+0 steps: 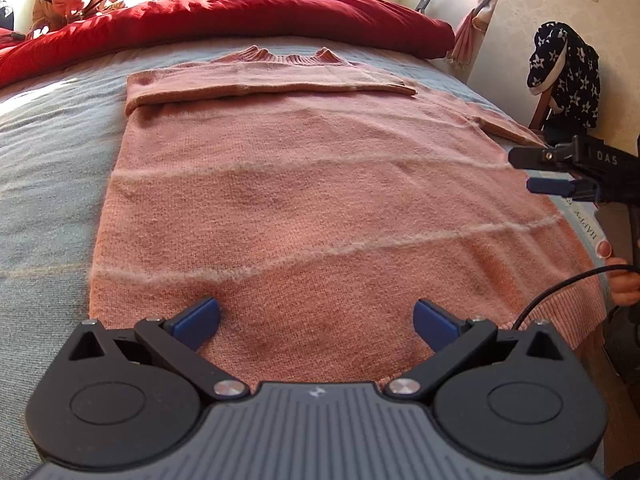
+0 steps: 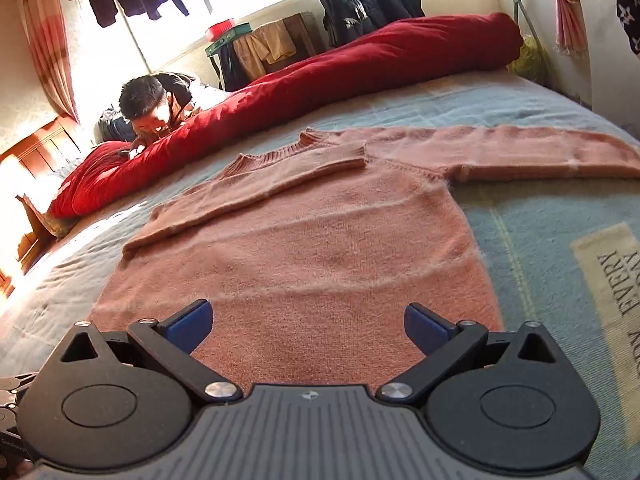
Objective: Fold clothes
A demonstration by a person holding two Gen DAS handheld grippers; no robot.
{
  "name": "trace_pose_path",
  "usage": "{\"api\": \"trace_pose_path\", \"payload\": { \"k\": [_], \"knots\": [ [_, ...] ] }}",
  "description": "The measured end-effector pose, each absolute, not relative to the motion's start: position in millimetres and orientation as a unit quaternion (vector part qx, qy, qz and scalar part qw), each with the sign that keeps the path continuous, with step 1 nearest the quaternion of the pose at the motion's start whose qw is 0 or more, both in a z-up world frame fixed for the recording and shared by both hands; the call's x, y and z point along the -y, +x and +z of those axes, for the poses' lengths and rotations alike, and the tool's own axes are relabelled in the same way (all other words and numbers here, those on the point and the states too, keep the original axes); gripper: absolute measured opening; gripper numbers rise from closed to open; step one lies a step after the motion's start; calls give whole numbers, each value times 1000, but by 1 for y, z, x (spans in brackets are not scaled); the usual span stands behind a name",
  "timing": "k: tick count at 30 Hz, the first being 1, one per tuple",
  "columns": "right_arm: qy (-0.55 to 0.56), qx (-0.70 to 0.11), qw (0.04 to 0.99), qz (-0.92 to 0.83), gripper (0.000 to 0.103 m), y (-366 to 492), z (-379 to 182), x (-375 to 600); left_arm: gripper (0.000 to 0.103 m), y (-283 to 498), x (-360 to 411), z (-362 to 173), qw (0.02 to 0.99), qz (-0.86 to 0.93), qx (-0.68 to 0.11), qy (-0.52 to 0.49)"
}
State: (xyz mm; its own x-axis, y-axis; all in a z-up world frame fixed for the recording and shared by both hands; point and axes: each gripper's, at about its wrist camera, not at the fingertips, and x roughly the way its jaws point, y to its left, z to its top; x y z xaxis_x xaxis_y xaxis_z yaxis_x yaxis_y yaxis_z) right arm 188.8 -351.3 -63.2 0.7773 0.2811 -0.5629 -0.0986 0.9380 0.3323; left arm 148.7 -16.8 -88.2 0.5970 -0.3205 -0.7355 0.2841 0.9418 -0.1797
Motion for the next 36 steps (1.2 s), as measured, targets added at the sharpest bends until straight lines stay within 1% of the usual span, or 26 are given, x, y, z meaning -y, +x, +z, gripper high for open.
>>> {"api": "trace_pose_path", "payload": {
  "k": [7,12,15,18,21,25,29,31,36],
  "knots": [
    [163,-328,924,114,103,184,-94,351,102,161,23,-78,896,-162,-413,-28],
    [183,-325,920,121,103,177,-93,363,102,174,37,-76,896,-178,-405,-33],
    [193,-329,916,126,103,178,-91,367,102,179,51,-84,889,-177,-422,-14],
    [217,-335,907,131,103,181,-85,376,102,181,62,-81,889,-176,-423,9],
    [251,-331,901,124,103,185,-78,397,102,186,66,-73,889,-196,-414,-4],
    [286,-302,906,83,103,196,-66,447,102,195,78,-70,885,-215,-413,-8],
    [361,-262,895,16,103,214,-65,515,102,205,88,-81,873,-219,-435,-20],
    [414,-242,878,-16,103,224,-71,551,102,206,92,-85,875,-214,-435,-9],
    [567,-178,802,-67,103,244,-110,629,102,211,93,-87,877,-207,-434,-9]
  ]
}}
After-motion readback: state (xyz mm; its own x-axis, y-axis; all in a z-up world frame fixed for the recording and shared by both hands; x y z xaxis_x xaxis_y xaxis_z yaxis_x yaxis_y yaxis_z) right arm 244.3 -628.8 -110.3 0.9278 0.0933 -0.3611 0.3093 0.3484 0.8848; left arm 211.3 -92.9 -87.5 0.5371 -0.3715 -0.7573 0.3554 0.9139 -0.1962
